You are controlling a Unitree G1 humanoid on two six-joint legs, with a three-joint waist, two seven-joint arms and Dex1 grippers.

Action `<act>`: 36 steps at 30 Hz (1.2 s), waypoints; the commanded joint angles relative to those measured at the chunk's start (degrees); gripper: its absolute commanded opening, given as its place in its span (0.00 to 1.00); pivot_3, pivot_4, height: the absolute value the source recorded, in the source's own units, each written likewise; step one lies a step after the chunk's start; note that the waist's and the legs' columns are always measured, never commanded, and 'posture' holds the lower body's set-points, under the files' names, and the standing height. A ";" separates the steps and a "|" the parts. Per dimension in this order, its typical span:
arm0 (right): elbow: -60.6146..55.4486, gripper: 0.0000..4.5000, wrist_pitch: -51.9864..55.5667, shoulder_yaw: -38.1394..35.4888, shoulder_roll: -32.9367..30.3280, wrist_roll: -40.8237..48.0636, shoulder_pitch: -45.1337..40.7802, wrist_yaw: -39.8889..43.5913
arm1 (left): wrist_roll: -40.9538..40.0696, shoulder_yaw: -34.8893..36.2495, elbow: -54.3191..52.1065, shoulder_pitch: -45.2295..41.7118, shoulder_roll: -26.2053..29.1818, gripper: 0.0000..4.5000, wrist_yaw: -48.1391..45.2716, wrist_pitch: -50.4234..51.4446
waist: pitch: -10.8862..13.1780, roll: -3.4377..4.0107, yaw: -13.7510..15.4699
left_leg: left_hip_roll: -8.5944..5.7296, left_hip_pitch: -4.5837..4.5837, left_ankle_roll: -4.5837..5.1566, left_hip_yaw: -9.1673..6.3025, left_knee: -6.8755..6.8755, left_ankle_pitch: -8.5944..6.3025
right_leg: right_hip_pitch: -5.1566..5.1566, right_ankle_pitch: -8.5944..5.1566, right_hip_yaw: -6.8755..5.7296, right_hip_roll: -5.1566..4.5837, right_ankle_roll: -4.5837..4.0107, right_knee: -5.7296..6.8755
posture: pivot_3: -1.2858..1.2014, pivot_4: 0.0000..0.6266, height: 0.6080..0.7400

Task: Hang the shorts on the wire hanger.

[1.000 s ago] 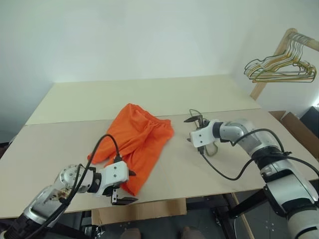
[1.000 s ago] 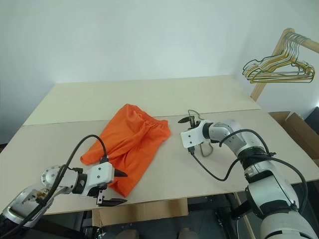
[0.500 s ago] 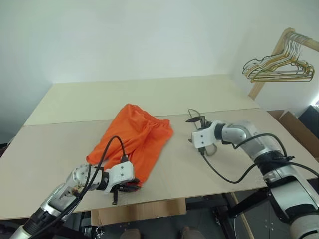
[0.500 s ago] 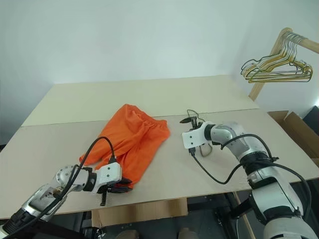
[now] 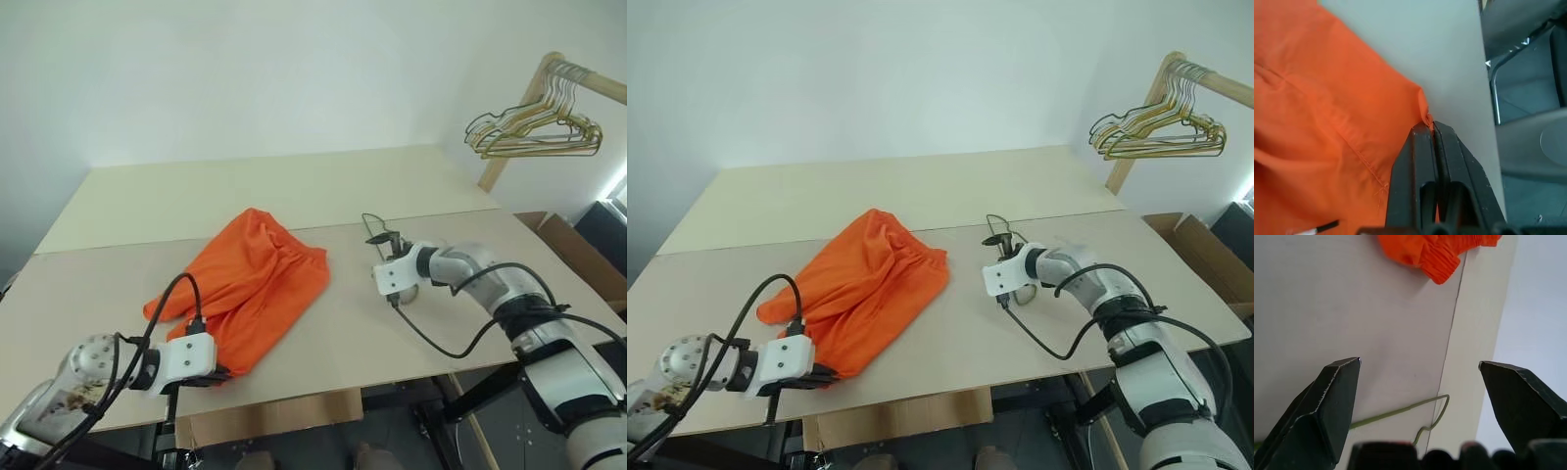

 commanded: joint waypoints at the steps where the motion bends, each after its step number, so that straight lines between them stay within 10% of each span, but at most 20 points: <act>1: 1.98 1.00 -3.89 1.82 2.14 -2.58 -3.10 -5.23 | -2.05 5.11 -2.74 2.34 0.26 0.01 -0.07 -2.65 | 0.00 0.01 0.31 | 0.00 0.00 0.00 0.00 0.00 0.00 | -0.01 0.00 0.00 0.00 0.00 0.01 | 0.57 0.00 1.00; 17: 15.23 1.00 -9.09 9.61 11.52 -10.09 -10.81 -19.19 | -1.81 13.09 -5.26 9.76 0.89 0.01 -1.00 -3.32 | 0.02 0.04 1.87 | -0.01 0.00 -0.01 0.02 -0.03 0.00 | -0.02 0.00 -0.05 -0.01 0.00 0.01 | 0.59 0.00 1.00; 26: 19.56 1.00 -16.06 9.33 12.96 -4.23 -11.37 -8.33 | -1.41 14.00 -3.54 9.97 1.26 0.01 -1.97 -4.97 | 0.02 0.03 1.81 | 0.00 0.12 -0.01 0.02 -0.10 0.00 | 0.06 -0.01 -0.05 0.02 -0.02 0.01 | 0.59 0.00 1.00; 36: 20.30 0.26 -16.56 8.34 14.01 1.12 -10.66 0.81 | -1.16 14.46 -2.77 10.07 0.94 0.00 -2.04 -6.04 | 0.03 0.05 1.88 | 0.01 0.12 -0.01 0.02 -0.12 0.00 | 0.04 -0.02 -0.06 0.02 -0.03 0.01 | 0.59 0.00 1.00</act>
